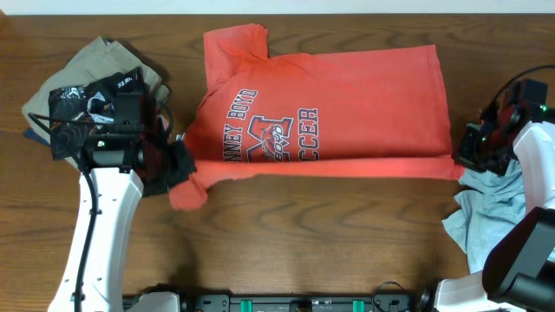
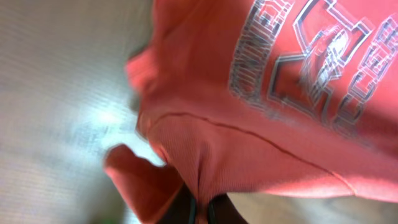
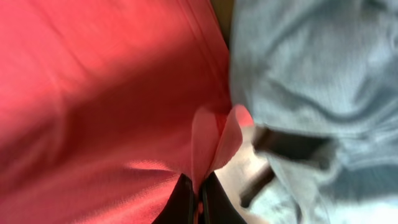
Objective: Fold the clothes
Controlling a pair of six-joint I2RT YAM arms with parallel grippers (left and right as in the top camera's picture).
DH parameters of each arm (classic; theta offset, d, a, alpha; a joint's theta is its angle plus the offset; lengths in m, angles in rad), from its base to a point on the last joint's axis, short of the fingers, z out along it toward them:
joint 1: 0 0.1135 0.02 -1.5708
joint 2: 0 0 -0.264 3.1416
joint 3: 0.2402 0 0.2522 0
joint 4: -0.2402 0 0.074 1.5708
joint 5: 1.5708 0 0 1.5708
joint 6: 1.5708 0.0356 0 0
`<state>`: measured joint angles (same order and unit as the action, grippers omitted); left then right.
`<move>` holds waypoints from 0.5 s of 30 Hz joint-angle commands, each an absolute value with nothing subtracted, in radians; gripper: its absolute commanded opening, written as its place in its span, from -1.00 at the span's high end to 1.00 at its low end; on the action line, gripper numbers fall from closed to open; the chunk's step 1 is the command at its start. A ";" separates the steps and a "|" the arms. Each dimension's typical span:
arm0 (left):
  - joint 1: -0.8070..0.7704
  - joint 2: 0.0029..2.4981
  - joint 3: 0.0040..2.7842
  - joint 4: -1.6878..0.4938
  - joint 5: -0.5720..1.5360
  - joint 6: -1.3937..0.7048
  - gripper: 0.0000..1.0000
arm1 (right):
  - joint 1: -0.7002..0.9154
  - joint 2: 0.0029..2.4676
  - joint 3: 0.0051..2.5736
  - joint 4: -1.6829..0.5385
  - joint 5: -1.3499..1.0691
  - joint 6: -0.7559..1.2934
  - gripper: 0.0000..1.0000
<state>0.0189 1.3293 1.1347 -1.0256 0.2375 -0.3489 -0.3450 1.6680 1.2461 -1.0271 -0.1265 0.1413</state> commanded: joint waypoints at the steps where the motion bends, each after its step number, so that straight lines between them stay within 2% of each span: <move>1: 0.022 1.365 1.128 -0.962 0.254 -0.364 0.88 | -0.333 1.678 1.247 -0.981 -0.157 0.152 0.98; 10: 0.021 1.483 1.128 -0.762 0.254 -0.365 0.88 | -0.306 1.682 1.247 -0.814 -0.165 0.180 0.92; 11: 0.021 1.498 1.128 -0.730 0.254 -0.365 0.87 | -0.304 1.684 1.247 -0.784 -0.166 0.191 0.82; 12: 0.021 1.515 1.128 -0.690 0.254 -0.365 0.86 | -0.302 1.686 1.247 -0.743 -0.166 0.204 0.56; 14: 0.021 1.542 1.128 -0.628 0.254 -0.364 0.21 | -0.300 1.690 1.247 -0.672 -0.166 0.225 -0.24; 15: 0.021 1.550 1.128 -0.616 0.254 -0.364 -0.03 | -0.300 1.691 1.247 -0.648 -0.166 0.232 -0.39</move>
<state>0.0181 1.5223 1.1332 -0.6415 0.2615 -0.3649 -0.3080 1.6802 1.2461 -0.6834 -0.1680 0.1883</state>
